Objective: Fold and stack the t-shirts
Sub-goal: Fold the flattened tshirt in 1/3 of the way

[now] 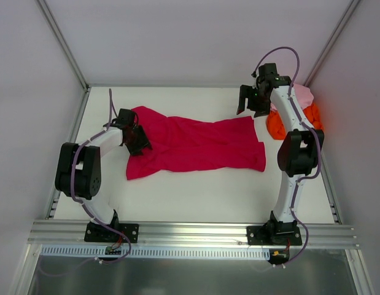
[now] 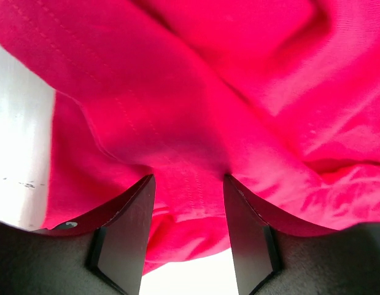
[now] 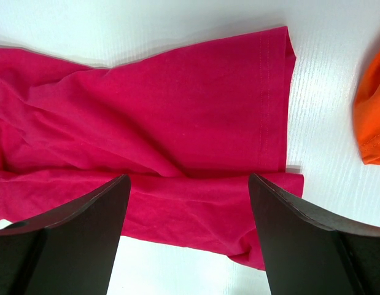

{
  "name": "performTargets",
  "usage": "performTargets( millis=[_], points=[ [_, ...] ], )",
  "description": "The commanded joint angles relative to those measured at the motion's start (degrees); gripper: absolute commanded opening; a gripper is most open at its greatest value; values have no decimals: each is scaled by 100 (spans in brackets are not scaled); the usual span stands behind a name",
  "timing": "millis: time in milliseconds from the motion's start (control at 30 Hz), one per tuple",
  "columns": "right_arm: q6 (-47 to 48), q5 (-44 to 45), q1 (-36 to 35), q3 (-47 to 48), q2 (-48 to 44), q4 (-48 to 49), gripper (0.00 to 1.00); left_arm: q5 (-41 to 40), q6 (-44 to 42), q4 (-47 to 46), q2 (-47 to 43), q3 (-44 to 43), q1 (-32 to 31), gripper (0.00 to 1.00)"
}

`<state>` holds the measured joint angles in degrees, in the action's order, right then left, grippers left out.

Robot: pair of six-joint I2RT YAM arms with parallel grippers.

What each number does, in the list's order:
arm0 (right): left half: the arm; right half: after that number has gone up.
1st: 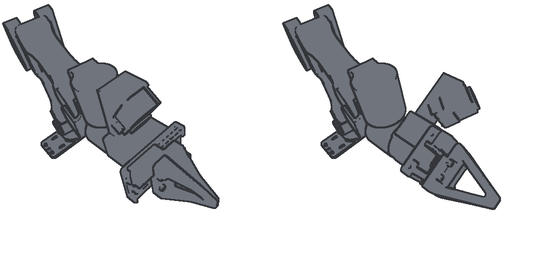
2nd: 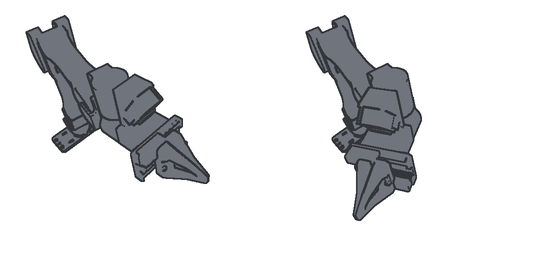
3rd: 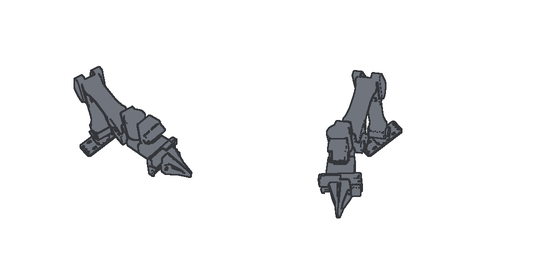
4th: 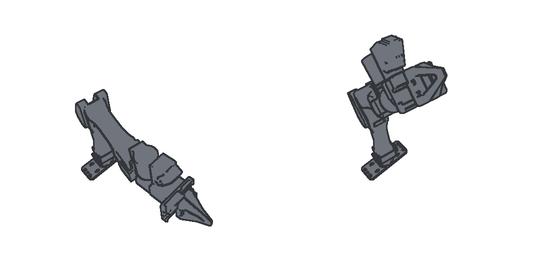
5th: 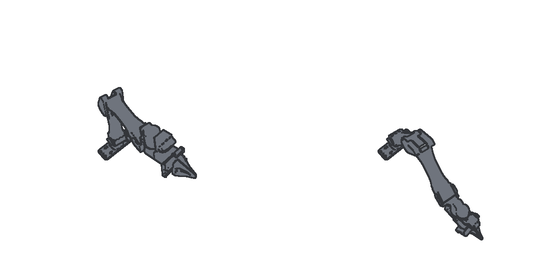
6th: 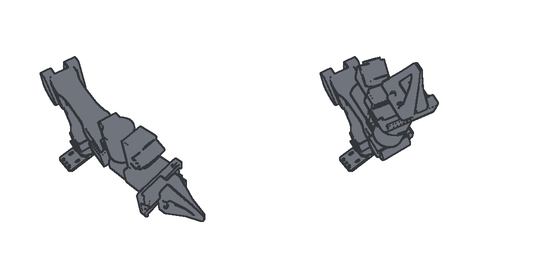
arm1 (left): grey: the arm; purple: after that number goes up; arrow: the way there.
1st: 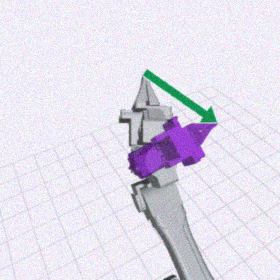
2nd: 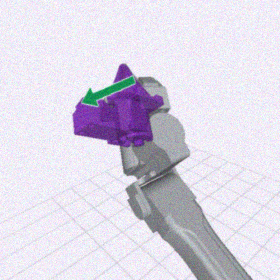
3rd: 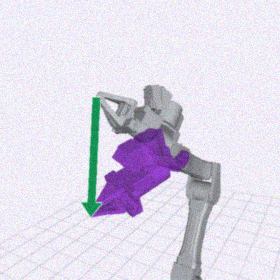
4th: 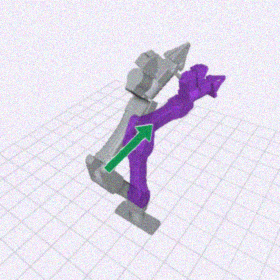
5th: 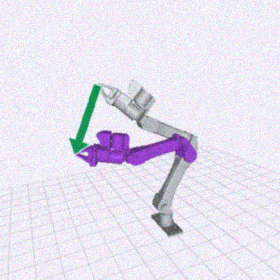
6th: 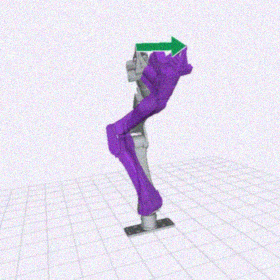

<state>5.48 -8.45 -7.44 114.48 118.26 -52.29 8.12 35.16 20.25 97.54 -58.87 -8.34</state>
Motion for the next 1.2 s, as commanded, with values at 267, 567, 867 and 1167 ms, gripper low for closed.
performTargets(
  millis=[267,567,867,1167],
  points=[
    [120,-61,-38,-39,-391,-9,83,128,-9,-39,-156,-107,-71,49],
    [112,-43,-38,-13,-374,-18,83,-126,-9,207,125,-159,-71,51],
    [120,-43,-38,-13,-417,-27,83,-109,-53,146,424,-265,-71,37],
    [121,-113,-38,-118,-400,26,83,137,-105,-118,-164,-168,-80,0]
  ],
)
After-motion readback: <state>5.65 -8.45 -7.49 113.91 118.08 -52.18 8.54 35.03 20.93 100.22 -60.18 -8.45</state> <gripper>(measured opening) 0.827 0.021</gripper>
